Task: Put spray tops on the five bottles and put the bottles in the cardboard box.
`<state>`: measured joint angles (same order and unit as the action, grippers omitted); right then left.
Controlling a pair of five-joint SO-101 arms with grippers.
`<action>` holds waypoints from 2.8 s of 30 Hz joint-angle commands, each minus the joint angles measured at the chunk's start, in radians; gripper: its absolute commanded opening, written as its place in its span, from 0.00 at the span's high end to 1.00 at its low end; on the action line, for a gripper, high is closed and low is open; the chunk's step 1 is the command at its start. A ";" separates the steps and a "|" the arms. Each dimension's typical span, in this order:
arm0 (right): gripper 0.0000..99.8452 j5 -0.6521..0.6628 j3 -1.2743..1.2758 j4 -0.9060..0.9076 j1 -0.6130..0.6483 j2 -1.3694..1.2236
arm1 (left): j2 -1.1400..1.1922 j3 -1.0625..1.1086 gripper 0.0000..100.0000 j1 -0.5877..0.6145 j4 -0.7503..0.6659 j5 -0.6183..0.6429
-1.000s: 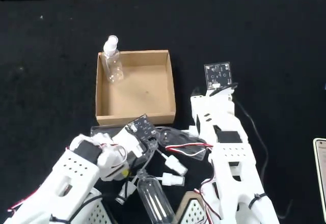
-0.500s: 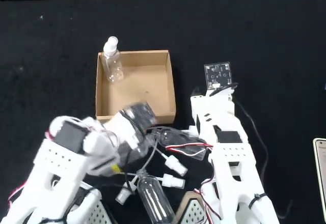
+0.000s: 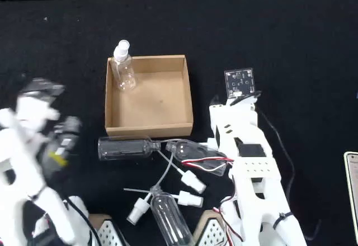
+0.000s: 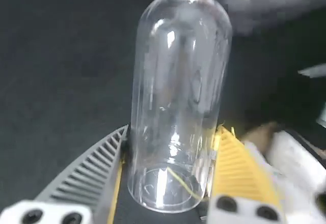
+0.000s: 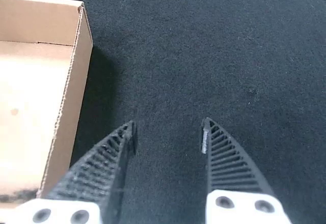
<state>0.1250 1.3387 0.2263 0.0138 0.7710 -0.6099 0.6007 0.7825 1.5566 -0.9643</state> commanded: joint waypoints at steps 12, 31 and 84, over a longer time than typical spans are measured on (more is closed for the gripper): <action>0.81 -0.003 -0.008 -0.023 -0.002 0.038 | 0.321 0.101 0.73 0.409 -0.480 -0.138; 0.81 -0.002 -0.007 -0.020 0.011 0.038 | 0.334 0.036 0.65 0.228 -0.540 -0.227; 0.81 -0.002 -0.005 -0.018 0.011 0.036 | 0.489 0.091 0.75 0.222 -0.741 -0.235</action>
<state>0.1250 1.3387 0.2263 0.0153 0.7710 -0.1174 0.7419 0.9958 0.8293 -1.2037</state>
